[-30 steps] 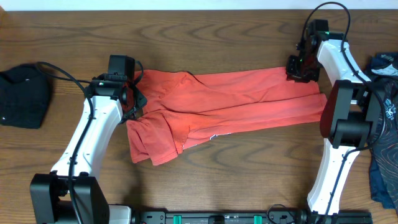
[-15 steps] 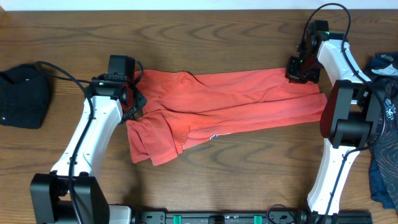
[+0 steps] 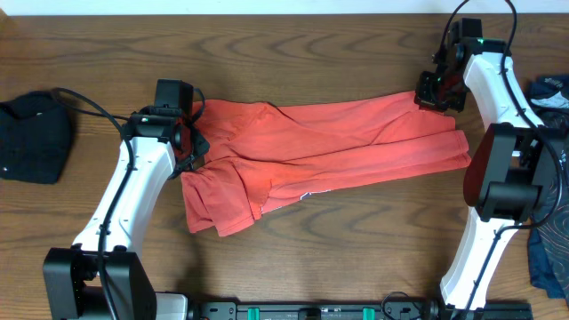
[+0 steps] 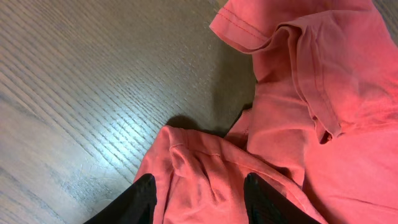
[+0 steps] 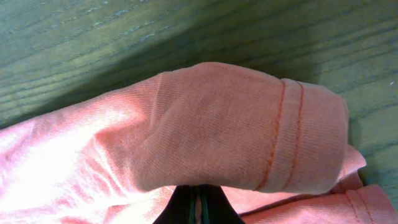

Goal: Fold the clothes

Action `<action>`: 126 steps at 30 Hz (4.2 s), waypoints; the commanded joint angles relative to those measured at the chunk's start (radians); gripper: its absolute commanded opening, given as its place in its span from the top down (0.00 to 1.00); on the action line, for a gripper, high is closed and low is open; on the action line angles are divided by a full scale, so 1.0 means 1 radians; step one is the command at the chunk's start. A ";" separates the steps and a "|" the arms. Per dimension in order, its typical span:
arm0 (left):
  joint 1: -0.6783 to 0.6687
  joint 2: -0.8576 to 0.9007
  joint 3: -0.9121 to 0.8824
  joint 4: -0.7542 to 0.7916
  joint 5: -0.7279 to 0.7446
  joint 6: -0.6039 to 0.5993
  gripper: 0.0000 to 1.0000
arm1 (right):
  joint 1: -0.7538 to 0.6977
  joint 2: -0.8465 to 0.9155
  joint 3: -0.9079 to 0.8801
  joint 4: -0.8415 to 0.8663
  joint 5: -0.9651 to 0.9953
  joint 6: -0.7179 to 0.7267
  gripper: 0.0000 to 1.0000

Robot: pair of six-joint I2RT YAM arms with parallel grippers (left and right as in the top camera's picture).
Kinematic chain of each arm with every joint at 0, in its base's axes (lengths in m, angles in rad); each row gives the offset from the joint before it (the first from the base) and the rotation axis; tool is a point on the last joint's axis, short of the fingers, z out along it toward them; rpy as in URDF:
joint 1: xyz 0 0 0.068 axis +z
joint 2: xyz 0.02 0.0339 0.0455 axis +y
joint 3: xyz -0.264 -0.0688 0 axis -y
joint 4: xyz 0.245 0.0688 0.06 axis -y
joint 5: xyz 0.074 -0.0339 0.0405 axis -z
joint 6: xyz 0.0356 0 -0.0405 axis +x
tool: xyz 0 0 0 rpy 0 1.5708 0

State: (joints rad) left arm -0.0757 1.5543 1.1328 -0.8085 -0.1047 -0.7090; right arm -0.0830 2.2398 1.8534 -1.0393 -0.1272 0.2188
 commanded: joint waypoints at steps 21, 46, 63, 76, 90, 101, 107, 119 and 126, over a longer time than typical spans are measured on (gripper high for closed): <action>0.004 0.008 0.018 -0.013 -0.019 0.010 0.72 | -0.052 -0.024 0.177 -0.113 0.074 -0.006 0.99; 0.003 0.206 0.018 0.333 0.200 -0.024 0.45 | -0.074 -0.024 0.314 -0.259 0.072 -0.011 0.99; -0.062 0.262 0.020 0.463 0.356 -0.071 0.49 | -0.073 -0.024 0.314 -0.270 0.079 -0.011 0.99; -0.122 0.334 0.020 0.482 0.356 -0.090 0.49 | -0.073 -0.024 0.314 -0.278 0.088 -0.015 0.99; -0.100 0.334 0.020 0.476 0.297 -0.093 0.69 | -0.073 -0.024 0.314 -0.288 0.105 -0.015 0.99; -0.045 0.323 0.020 0.397 0.314 -0.092 0.41 | -0.073 -0.024 0.314 -0.293 0.121 -0.015 0.99; -0.045 0.323 0.020 0.391 0.314 -0.077 0.54 | -0.073 -0.024 0.314 -0.291 0.121 -0.015 0.99; -0.045 0.323 0.030 0.444 0.314 -0.078 0.94 | -0.073 -0.024 0.314 -0.288 0.121 -0.014 0.99; -0.048 0.294 0.144 0.374 0.348 -0.052 0.94 | -0.074 -0.024 0.314 -0.288 0.151 -0.014 0.99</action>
State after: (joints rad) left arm -0.1257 1.8877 1.2003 -0.4171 0.2337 -0.7872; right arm -0.1658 2.2383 2.1498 -1.3277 -0.0139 0.2115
